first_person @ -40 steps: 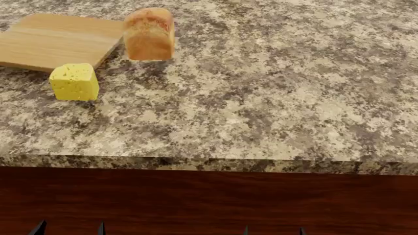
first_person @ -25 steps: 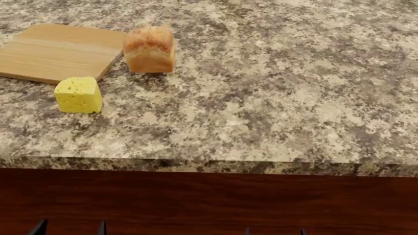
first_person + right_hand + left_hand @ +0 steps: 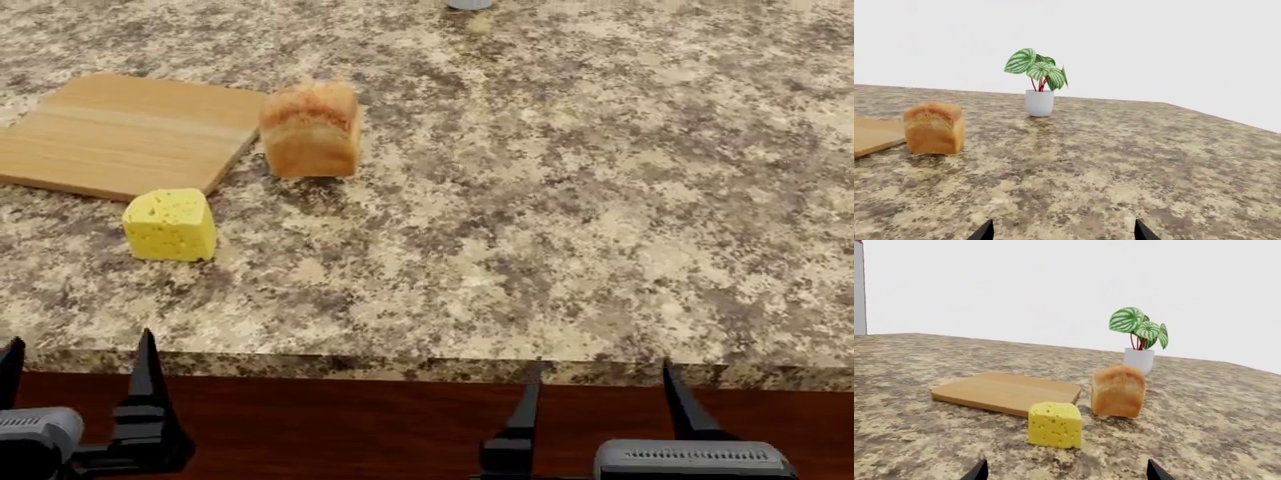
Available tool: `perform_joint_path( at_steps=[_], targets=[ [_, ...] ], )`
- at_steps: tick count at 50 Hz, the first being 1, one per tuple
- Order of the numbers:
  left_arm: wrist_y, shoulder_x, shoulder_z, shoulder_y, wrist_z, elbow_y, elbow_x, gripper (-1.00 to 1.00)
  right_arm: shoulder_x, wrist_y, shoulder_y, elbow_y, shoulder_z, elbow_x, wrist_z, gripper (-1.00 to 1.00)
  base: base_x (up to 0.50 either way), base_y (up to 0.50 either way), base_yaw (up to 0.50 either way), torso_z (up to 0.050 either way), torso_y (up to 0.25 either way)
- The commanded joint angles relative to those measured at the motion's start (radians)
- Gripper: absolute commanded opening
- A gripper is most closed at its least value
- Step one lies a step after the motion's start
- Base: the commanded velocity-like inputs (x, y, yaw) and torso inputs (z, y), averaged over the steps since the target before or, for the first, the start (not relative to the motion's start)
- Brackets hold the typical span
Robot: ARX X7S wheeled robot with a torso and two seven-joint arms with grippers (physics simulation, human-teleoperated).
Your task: Place the bread and cheese on the cutting board.
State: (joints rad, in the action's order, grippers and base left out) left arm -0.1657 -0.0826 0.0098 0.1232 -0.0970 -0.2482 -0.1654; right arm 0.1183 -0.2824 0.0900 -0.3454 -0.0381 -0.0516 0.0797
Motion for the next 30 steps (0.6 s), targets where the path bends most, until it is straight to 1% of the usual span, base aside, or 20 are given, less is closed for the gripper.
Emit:
perform_joint_path(
  at_steps=[1, 4, 8, 9, 10, 12, 17, 20, 21, 30],
  targets=[
    [-0.057, -0.026, -0.004, 0.068, -0.033, -0.070, -0.025, 1.00, 0.023, -0.074, 0.048, -0.082, 0.015, -0.035, 0.004, 1.00, 0.00, 0.00, 0.00, 0.050, 0.000],
    [-0.038, -0.035, 0.009, 0.067, -0.030, -0.069, -0.014, 1.00, 0.026, -0.072, 0.042, -0.085, 0.026, -0.050, 0.004, 1.00, 0.00, 0.00, 0.00, 0.050, 0.000],
    [-0.051, -0.039, 0.001, 0.069, -0.032, -0.078, -0.039, 1.00, 0.029, -0.082, 0.043, -0.099, 0.027, -0.060, 0.006, 1.00, 0.00, 0.00, 0.00, 0.050, 0.000],
    [-0.062, -0.037, -0.005, 0.069, -0.034, -0.086, -0.053, 1.00, 0.030, -0.086, 0.043, -0.105, 0.026, -0.059, 0.009, 1.00, 0.00, 0.00, 0.00, 0.050, 0.000],
    [-0.129, -0.042, -0.003, 0.081, -0.044, -0.091, -0.066, 1.00, 0.031, -0.086, 0.041, -0.107, 0.026, -0.061, 0.009, 1.00, 0.00, 0.00, 0.00, 0.050, 0.000],
    [-0.096, -0.044, -0.001, 0.071, -0.030, -0.097, -0.073, 1.00, 0.030, -0.086, 0.040, -0.108, 0.026, -0.064, 0.012, 1.00, 0.00, 0.00, 0.00, 0.000, 0.000],
    [-0.087, -0.057, 0.028, 0.070, -0.041, -0.103, -0.035, 1.00, 0.034, -0.090, 0.048, -0.101, 0.017, -0.068, 0.011, 1.00, 0.00, 0.00, 0.00, 0.000, 0.000],
    [-0.063, -0.050, 0.016, 0.064, -0.033, -0.100, -0.067, 1.00, 0.036, -0.087, 0.050, -0.095, 0.013, -0.069, 0.012, 1.00, 0.00, 0.00, 0.00, 0.000, 0.000],
    [-0.057, -0.055, 0.025, 0.064, -0.041, -0.099, -0.044, 1.00, 0.045, -0.106, 0.056, -0.091, -0.003, -0.048, 0.017, 1.00, 0.00, 0.00, 0.00, 0.000, 0.000],
    [-0.053, -0.063, 0.013, 0.072, -0.056, -0.094, -0.055, 1.00, 0.053, -0.127, 0.068, -0.094, -0.030, -0.031, 0.030, 1.00, 0.00, 0.48, 0.00, 0.000, 0.000]
  ],
)
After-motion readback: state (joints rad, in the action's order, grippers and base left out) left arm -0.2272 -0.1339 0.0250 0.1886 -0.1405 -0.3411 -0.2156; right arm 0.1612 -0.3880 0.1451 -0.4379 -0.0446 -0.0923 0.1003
